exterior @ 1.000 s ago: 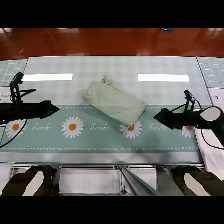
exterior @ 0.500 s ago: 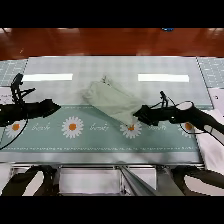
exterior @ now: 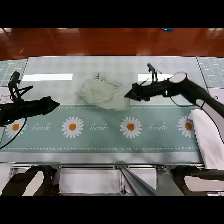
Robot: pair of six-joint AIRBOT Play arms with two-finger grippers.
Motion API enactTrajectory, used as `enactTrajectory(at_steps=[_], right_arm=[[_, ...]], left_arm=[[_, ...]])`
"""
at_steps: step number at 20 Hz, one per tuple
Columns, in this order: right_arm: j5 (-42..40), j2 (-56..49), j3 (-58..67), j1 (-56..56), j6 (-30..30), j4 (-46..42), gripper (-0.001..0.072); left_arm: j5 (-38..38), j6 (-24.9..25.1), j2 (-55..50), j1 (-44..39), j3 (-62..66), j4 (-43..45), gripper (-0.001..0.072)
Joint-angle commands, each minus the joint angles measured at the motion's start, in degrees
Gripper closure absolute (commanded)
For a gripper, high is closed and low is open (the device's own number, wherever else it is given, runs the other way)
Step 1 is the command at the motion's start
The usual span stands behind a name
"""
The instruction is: Fold the shirts.
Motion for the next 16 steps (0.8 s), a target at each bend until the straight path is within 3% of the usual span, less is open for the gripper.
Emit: enactTrajectory(at_steps=[1,8,14,16], right_arm=[[9.8,-0.2,16.9,-1.5,7.4,-11.0,0.069],[31.0,0.7,41.7,-16.7,15.5,-12.1,0.0689],[40.6,7.0,44.0,-37.3,20.8,-12.2,0.0689],[42.2,8.9,44.0,-44.3,20.9,-13.2,0.0689]], left_arm=[[0.3,0.5,0.0,0.0,0.0,0.0,0.0686],[-1.4,0.5,0.0,0.0,0.0,-0.1,0.0686],[-3.0,0.5,0.1,-0.7,0.0,-1.9,0.0686],[-3.2,3.4,1.0,-1.3,0.0,-6.8,0.0686]])
